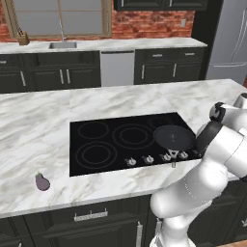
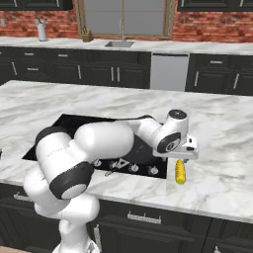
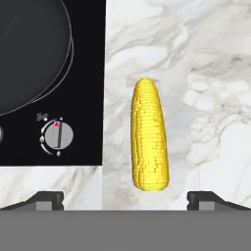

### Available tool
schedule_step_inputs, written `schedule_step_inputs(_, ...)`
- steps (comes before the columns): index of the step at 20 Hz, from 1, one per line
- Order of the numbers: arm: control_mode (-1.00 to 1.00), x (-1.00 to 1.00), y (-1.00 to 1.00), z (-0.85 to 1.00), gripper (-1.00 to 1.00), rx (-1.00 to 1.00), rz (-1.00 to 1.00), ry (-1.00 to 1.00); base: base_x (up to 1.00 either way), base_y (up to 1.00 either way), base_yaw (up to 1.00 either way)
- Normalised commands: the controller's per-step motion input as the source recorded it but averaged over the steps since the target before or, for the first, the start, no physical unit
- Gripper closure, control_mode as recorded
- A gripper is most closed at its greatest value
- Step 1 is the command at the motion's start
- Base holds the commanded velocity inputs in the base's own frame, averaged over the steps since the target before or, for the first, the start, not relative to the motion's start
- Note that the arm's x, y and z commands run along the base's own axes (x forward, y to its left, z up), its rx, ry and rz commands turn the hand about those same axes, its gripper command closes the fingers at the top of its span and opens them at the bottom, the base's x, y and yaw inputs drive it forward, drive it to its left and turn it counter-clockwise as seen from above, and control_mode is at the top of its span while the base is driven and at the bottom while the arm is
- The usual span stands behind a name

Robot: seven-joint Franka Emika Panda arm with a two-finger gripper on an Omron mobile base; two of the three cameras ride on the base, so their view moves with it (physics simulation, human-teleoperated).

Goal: Put the corn and eggplant in the pan. Then turn on the front right burner and set the heat to medium.

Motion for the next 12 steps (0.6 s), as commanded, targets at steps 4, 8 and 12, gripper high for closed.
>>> schedule_step_inputs(4,-1.0,0.34,-0.09,-0.29,-1.0,0.0,0.01,0.0,0.0,0.0,0.0)
schedule_step_inputs(8,-1.0,0.02,-0.25,-0.15,-1.0,0.0,0.0,0.0,0.0,0.0,0.0)
schedule_step_inputs(12,-1.0,0.02,-0.26,-0.2,-1.0,0.0,0.0,0.0,0.0,0.0,0.0)
